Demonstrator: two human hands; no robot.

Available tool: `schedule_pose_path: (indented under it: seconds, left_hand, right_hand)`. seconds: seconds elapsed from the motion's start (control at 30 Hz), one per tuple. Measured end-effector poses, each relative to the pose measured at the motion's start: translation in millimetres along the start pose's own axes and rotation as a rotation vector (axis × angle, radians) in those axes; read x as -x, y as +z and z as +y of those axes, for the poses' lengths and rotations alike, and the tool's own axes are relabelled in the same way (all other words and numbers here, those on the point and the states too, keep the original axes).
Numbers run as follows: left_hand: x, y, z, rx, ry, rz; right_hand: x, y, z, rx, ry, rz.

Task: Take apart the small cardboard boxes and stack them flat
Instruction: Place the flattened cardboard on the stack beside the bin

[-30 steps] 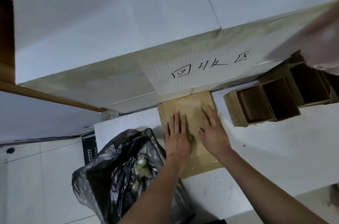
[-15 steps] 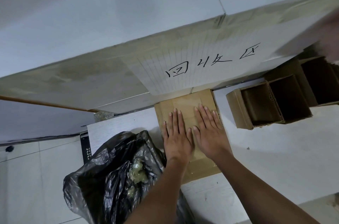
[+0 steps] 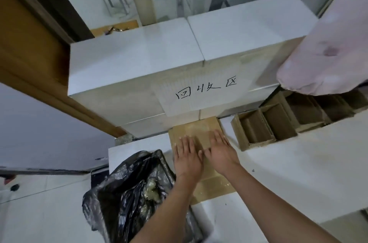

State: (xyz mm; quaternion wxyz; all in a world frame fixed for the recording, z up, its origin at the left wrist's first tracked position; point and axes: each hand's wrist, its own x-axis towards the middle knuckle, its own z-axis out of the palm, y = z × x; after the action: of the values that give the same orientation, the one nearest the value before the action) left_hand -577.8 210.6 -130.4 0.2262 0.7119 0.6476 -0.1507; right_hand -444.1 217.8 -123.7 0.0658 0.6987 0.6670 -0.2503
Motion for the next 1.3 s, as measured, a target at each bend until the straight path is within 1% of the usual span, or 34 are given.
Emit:
schedule_pose_path:
  seconds: [0.13, 0.23, 0.3, 0.43, 0.57, 0.67, 0.73, 0.8, 0.9, 1.0, 1.13, 1.3]
  left_hand:
    - [39.3, -24.4, 6.9, 0.024, 0.053, 0.011]
    - [69.8, -37.7, 14.1, -0.008, 0.101, 0.021]
    - [94.6, -41.6, 22.0, -0.041, 0.145, 0.026]
    - [143.7, -44.0, 45.3, -0.020, 0.284, 0.128]
    - [192.3, -37.9, 73.5, -0.054, 0.396, 0.109]
    - [217.5, -35.5, 96.2, 0.031, 0.402, 0.097]
    - [231.6, -33.7, 112.3, -0.026, 0.459, 0.095]
    - [241.8, -32.2, 127.9, -0.099, 0.512, 0.094]
    - [253.7, -28.3, 155.4, -0.149, 0.556, 0.092]
    - [265.8, -28.8, 188.2, -0.121, 0.574, 0.092]
    - [271.9, -23.8, 242.2, -0.109, 0.574, 0.127]
    - [277.6, -1.9, 316.5, -0.162, 0.591, 0.160]
  right_hand:
    - [44.0, -29.2, -2.2, 0.040, 0.073, -0.033]
    - [84.3, -45.4, 0.9, 0.084, 0.116, -0.050]
    - [117.5, -50.9, 5.0, 0.101, 0.143, -0.020]
    - [183.4, -55.2, 19.3, 0.120, 0.194, 0.041]
    - [246.9, -53.0, 40.2, 0.117, 0.265, 0.092]
    - [281.9, -58.3, 57.7, 0.124, 0.301, 0.161]
    - [301.8, -64.0, 69.7, 0.120, 0.327, 0.186]
    - [319.3, -69.6, 83.2, 0.121, 0.352, 0.205]
    - [340.8, -75.8, 108.0, 0.104, 0.385, 0.220]
    - [354.4, -80.3, 137.8, 0.070, 0.396, 0.247]
    - [369.3, -85.4, 185.8, 0.084, 0.394, 0.287]
    - [387.2, -88.2, 260.1, 0.104, 0.381, 0.317]
